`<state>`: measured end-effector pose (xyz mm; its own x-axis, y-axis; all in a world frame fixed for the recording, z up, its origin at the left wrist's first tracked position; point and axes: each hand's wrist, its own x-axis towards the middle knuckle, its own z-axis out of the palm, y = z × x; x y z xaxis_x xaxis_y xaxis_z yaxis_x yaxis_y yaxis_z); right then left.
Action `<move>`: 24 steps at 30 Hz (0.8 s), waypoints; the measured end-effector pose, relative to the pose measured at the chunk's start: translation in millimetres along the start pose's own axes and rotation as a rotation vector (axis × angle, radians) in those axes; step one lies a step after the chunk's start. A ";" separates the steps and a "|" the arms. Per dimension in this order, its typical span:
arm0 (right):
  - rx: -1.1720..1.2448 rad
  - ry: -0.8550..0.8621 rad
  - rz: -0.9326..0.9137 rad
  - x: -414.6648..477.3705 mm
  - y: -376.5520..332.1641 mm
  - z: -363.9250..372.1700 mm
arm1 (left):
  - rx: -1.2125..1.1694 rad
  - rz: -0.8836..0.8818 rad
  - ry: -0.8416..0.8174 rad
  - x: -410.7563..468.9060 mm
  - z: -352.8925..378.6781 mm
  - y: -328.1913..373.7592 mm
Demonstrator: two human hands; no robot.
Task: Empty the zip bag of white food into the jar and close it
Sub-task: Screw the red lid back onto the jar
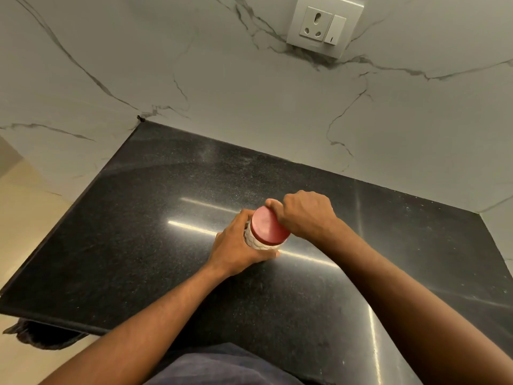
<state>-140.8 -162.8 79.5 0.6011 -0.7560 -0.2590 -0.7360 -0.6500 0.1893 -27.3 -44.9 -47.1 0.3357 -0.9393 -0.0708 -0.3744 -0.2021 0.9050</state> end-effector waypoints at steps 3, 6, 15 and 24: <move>0.031 0.064 -0.045 -5.1 8.3 -2.1 | 0.008 0.007 0.005 -0.3 0.7 -0.7; 0.247 -0.101 -0.348 -12.4 11.8 -6.7 | 0.007 0.012 0.013 0.9 0.6 -1.8; 0.076 0.063 -0.227 -6.6 -10.0 -8.7 | 0.028 0.006 0.012 2.6 1.2 -2.6; -0.019 0.066 -0.053 8.8 -15.0 -9.3 | 0.014 0.010 -0.010 0.9 0.1 0.5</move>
<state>-121.5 -160.4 83.1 0.6587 -0.7237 -0.2060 -0.6972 -0.6899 0.1948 -27.4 -45.8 -46.7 0.3229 -0.9442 -0.0658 -0.3902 -0.1961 0.8996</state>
